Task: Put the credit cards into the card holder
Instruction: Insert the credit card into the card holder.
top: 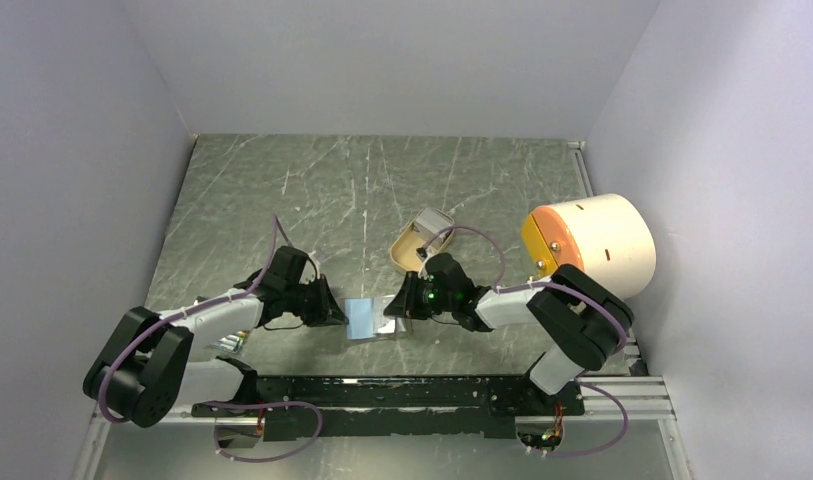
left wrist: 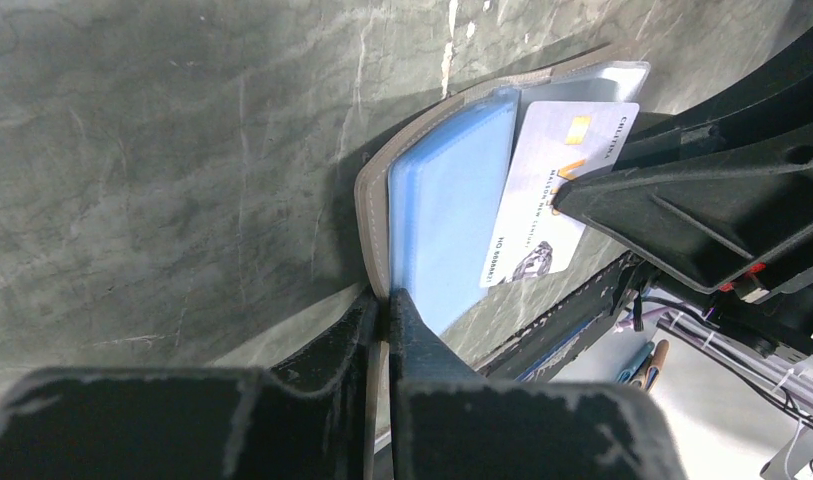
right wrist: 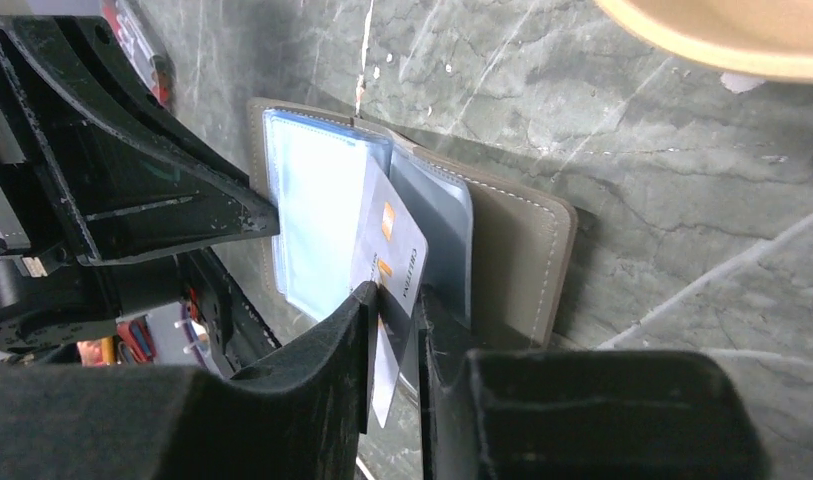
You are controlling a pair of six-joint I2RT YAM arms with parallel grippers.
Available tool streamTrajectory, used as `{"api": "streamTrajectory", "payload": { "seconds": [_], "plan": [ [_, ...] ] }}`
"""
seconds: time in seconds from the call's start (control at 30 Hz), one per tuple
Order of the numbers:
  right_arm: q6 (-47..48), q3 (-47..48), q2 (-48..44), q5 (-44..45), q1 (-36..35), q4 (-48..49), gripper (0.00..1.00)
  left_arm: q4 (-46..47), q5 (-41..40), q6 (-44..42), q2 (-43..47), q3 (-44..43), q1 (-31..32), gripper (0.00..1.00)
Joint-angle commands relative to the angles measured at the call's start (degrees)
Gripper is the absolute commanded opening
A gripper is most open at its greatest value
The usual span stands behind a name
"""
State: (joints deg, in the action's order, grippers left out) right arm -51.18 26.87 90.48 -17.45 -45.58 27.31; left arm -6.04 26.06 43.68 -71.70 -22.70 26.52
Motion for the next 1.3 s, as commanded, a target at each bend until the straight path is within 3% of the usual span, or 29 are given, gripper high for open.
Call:
{"api": "streamTrajectory", "payload": {
  "seconds": [0.0,0.6,1.03,1.27],
  "plan": [
    [1.51,1.32,2.07,-2.14,-0.2,0.13,0.21,0.64,1.15,-1.21,-0.78,-0.54,0.44,0.09],
    [2.52,2.38,4.9,-6.01,-0.64,0.51,0.18,0.8,1.14,-1.58,-1.87,-0.99,0.45,0.09],
    [6.45,7.55,1.6,0.55,-0.66,-13.96,0.42,0.85,1.67,-1.48,-1.75,-1.18,0.45,0.09],
    [5.53,8.14,1.65,1.08,-1.57,-14.43,0.42,1.37,2.87,-1.49,-1.71,-1.25,0.44,0.09]
  ]
}}
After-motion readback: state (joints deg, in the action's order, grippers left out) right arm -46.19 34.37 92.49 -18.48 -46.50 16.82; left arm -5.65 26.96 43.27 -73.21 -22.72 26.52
